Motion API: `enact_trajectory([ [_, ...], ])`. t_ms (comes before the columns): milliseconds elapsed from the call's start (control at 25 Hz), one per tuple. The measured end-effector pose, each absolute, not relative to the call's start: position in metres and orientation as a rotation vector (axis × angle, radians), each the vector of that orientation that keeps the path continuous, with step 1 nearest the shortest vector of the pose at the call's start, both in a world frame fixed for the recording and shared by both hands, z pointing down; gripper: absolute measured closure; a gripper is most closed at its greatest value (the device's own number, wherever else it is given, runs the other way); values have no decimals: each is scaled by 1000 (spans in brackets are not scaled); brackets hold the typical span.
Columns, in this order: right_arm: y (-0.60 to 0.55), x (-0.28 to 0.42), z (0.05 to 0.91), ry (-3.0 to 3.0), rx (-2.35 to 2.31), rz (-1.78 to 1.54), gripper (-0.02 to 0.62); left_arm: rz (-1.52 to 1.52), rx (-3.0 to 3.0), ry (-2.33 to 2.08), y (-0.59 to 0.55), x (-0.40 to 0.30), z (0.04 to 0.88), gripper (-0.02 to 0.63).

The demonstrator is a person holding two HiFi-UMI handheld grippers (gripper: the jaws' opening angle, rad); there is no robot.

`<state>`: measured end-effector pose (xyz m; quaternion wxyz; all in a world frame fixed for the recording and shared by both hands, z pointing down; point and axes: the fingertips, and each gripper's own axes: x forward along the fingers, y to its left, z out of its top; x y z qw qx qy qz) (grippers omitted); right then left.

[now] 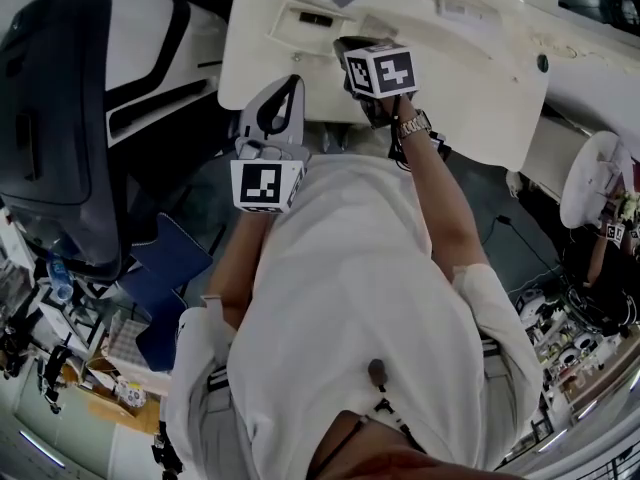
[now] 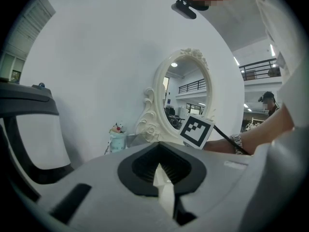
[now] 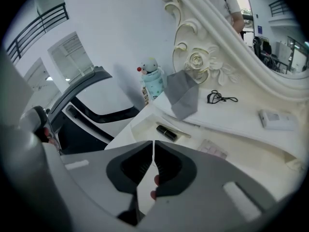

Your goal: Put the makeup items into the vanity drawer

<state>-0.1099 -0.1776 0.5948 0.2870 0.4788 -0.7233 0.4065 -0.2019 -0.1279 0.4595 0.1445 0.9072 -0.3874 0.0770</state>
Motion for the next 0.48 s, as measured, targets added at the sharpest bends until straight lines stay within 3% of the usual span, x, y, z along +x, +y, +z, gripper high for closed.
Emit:
enact_trajectory([
  [40, -174, -104, 591, -1935, 1301, 1080, 588, 221, 2620, -1108, -126, -196, 459, 600],
  [480, -131, -42, 537, -2054, 1526, 1072, 589, 230, 2671, -1074, -100, -135, 447, 600],
])
